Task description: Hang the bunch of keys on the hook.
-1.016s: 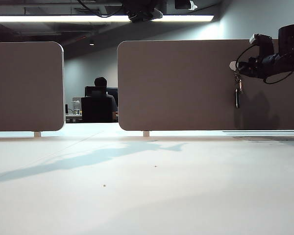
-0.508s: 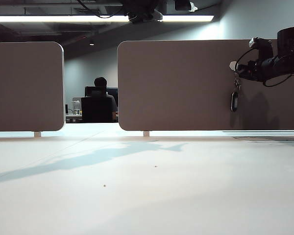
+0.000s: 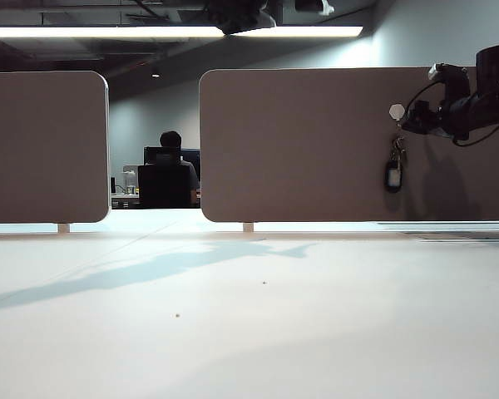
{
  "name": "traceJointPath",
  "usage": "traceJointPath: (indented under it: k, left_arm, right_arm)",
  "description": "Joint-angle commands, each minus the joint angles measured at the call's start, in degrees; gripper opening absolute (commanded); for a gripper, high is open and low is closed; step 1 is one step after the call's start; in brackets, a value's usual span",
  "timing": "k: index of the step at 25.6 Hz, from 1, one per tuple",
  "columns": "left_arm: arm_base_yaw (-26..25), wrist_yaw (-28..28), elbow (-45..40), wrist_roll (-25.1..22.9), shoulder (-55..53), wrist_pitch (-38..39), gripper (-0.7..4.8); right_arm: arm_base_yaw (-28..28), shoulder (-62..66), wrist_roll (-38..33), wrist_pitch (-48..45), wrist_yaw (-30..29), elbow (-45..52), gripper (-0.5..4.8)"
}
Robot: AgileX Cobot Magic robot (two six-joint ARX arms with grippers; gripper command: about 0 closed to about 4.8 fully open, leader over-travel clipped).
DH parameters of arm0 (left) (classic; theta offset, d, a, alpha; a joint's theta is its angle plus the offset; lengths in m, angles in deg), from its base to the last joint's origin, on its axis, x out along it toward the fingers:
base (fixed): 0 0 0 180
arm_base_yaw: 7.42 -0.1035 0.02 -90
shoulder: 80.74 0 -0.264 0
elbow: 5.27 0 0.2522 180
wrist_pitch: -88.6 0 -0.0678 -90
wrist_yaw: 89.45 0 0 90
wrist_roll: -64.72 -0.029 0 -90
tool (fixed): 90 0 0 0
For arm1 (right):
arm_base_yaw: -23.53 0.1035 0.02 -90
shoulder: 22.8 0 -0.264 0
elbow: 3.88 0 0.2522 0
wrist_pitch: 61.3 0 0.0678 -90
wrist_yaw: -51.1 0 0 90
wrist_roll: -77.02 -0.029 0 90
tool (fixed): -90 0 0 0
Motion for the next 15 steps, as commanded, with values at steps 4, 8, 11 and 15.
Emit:
traceJointPath:
  k: [4, 8, 11, 15]
  left_arm:
    - [0.1, 1.2, 0.3, 0.0, 5.5, 7.3, 4.64]
    - [0.1, 1.5, 0.3, 0.2, 12.5, 24.1, -0.07]
    - [0.1, 3.3, 0.2, 0.2, 20.1, 32.5, -0.06]
    - [0.1, 8.4, -0.6, 0.2, 37.6, 46.4, -0.05]
  right_arm:
    - [0.3, -6.8, 4.6, 11.0, -3.1, -0.4, -0.01]
    - [2.1, -13.2, 6.1, 17.4, -0.4, -0.4, -0.03]
    - [3.4, -19.1, 6.2, 19.2, 0.7, -0.4, -0.03]
    - [6.6, -28.9, 7.6, 23.1, 1.0, -0.3, -0.03]
